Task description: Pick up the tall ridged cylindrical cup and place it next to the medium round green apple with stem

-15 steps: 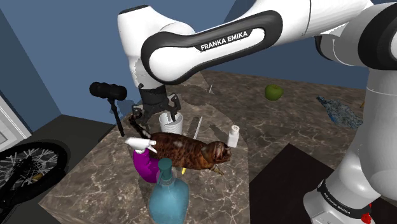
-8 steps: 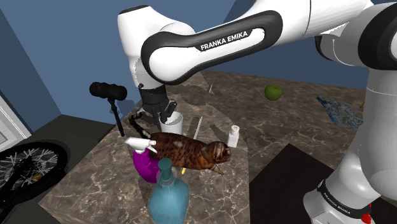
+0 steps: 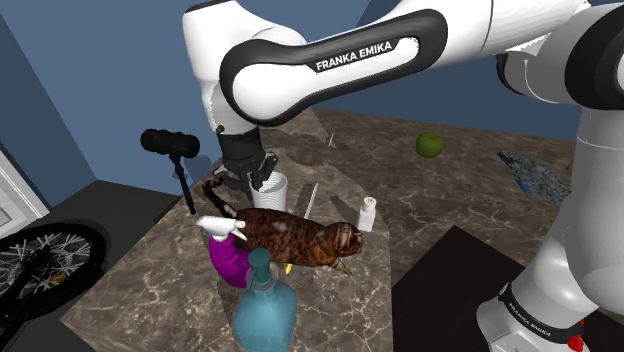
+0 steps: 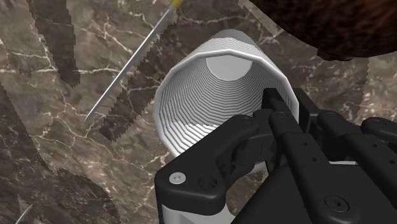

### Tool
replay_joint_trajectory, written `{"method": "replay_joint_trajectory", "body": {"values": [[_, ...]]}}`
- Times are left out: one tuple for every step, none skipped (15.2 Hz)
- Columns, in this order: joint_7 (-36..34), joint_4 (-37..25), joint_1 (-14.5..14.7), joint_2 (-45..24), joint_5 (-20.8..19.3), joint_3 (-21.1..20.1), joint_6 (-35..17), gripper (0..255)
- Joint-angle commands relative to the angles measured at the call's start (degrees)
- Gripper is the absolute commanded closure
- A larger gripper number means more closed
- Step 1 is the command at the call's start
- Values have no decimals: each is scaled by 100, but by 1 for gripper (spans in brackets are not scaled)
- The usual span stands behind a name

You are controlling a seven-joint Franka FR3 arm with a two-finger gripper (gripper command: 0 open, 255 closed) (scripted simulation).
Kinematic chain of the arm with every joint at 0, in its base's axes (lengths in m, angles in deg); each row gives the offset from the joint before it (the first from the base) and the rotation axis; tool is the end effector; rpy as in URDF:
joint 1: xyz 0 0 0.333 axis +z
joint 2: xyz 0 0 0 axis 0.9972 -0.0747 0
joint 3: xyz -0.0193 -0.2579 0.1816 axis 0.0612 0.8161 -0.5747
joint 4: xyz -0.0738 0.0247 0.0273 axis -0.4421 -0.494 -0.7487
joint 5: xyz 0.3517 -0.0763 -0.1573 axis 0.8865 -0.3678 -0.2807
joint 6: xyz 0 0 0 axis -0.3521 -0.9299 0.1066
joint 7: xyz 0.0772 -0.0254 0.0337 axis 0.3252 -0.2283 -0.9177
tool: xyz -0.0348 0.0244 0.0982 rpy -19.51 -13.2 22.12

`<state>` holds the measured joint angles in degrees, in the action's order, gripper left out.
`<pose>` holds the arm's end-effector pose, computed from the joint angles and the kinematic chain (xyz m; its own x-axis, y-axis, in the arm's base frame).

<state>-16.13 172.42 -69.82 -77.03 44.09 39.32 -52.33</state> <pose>0.5226 0.4012 0.4516 0.9830 -0.1832 0.0095 -0.1833 -0.9794 0.0842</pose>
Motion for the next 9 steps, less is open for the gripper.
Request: {"method": "replay_joint_trajectory", "body": {"values": [[20,-124,6,21,14,-7,141,255],[29,-191,11,28,21,-10,214,255],[38,-259,16,35,26,-14,287,255],[46,-330,22,40,31,-17,362,255],[54,-403,29,43,35,-20,436,255],[62,-477,36,45,38,-22,512,255],[69,-554,44,46,41,-25,588,255],[77,-633,53,45,42,-27,665,255],[83,-715,62,42,43,-29,743,255]]}}
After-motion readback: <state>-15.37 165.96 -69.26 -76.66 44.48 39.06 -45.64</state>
